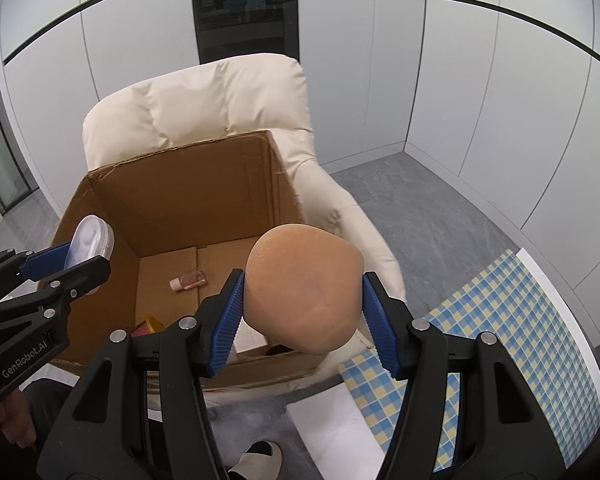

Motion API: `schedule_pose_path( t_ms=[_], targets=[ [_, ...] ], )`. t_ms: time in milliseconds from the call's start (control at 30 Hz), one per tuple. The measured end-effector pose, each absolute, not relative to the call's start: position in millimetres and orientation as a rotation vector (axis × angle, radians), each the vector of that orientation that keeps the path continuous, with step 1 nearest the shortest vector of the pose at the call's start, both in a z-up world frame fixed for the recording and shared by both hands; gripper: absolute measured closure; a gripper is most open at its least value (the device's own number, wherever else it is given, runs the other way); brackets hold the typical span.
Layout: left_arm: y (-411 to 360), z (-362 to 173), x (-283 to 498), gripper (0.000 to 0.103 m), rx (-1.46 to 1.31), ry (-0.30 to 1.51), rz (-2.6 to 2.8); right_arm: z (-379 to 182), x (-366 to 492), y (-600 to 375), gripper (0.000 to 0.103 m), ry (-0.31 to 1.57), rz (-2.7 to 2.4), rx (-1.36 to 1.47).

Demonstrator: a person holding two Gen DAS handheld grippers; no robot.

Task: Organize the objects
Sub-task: 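Lower the clear case with the left tool into the box while the right tool lowers the bun, then open the left tool to release the clear case while the right tool releases the bread bun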

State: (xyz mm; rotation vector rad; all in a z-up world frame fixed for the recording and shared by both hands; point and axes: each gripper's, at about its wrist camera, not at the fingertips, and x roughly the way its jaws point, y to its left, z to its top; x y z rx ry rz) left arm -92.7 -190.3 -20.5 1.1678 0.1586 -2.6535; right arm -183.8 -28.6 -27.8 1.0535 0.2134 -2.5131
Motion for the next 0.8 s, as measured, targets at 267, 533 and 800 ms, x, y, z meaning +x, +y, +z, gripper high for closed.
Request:
schedule_pose_path(
  t_ms=[267, 533, 800],
  targets=[
    [-201.1, -24.7, -86.6, 0.065, 1.176, 0.154, -2.639, -25.2, -180.2, -47.1, 0.043, 0.237, -2.486, 1.03],
    [-213.9, -30.8, -81.6, 0.065, 1.186, 0.152, -2.618, -26.7, -175.3, -70.8, 0.043, 0.268, -2.452, 1.016],
    [-224.0, -34.9, -76.2, 0.064, 1.184, 0.154, -2.605, -31.8, -173.4, -95.9, 0.043, 0.292, -2.41, 1.015]
  ],
)
